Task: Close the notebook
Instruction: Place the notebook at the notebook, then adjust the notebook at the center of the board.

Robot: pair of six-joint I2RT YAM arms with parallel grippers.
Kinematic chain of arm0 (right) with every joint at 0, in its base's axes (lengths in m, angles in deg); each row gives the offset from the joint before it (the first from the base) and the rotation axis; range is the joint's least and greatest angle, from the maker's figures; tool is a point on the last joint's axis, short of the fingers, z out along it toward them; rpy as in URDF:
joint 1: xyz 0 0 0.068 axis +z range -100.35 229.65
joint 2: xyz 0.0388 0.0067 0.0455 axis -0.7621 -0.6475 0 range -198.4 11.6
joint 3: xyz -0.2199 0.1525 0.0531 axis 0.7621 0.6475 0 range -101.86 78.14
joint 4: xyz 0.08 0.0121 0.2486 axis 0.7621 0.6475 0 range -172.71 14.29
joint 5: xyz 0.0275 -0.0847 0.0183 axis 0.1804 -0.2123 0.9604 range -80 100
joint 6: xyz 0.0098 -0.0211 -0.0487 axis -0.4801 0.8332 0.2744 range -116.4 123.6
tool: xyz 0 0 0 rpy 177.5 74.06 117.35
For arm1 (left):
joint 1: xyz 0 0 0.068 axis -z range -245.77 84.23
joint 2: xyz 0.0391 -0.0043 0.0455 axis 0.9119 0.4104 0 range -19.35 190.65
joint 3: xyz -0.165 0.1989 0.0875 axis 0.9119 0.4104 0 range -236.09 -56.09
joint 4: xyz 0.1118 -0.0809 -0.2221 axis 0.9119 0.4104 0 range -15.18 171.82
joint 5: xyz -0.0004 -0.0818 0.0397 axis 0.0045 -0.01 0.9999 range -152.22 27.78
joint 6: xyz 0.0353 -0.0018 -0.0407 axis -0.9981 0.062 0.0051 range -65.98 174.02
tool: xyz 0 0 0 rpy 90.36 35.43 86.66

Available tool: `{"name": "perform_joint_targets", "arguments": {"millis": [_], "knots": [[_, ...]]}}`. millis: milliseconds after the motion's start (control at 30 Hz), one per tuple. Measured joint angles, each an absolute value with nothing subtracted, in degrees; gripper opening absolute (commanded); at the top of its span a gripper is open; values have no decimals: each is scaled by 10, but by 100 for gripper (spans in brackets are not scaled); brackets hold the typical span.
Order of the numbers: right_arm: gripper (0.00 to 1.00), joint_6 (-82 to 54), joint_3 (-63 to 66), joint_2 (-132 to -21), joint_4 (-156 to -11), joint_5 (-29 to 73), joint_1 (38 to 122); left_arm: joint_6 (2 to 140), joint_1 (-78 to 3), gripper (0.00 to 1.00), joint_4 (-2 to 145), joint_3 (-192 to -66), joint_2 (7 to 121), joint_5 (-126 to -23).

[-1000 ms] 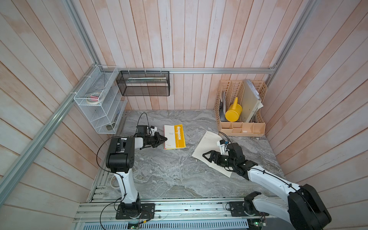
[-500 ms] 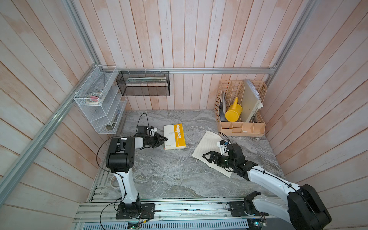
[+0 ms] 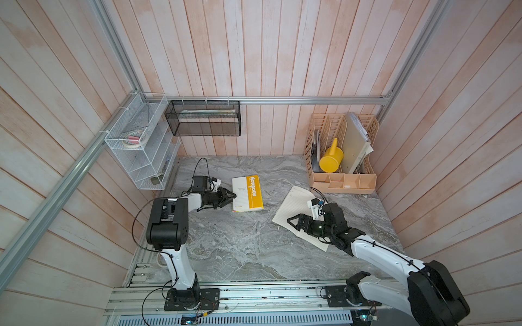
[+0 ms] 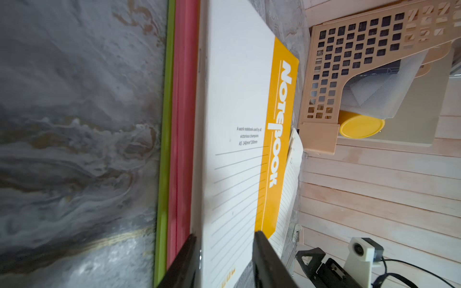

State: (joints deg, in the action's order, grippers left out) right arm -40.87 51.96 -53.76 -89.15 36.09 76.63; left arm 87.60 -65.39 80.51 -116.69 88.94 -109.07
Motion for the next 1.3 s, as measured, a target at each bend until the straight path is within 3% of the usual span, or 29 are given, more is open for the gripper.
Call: {"name": "perform_joint_targets", "arguments": {"millis": [500, 767, 1300], "knots": [[98, -409, 521, -538, -892, 365, 768, 827, -654, 41, 897, -1196, 865, -986], [98, -409, 521, -543, -897, 369, 770, 814, -650, 27, 911, -1196, 861, -945], [98, -408, 521, -549, -900, 369, 773, 803, -601, 25, 953, -1236, 897, -859]]}}
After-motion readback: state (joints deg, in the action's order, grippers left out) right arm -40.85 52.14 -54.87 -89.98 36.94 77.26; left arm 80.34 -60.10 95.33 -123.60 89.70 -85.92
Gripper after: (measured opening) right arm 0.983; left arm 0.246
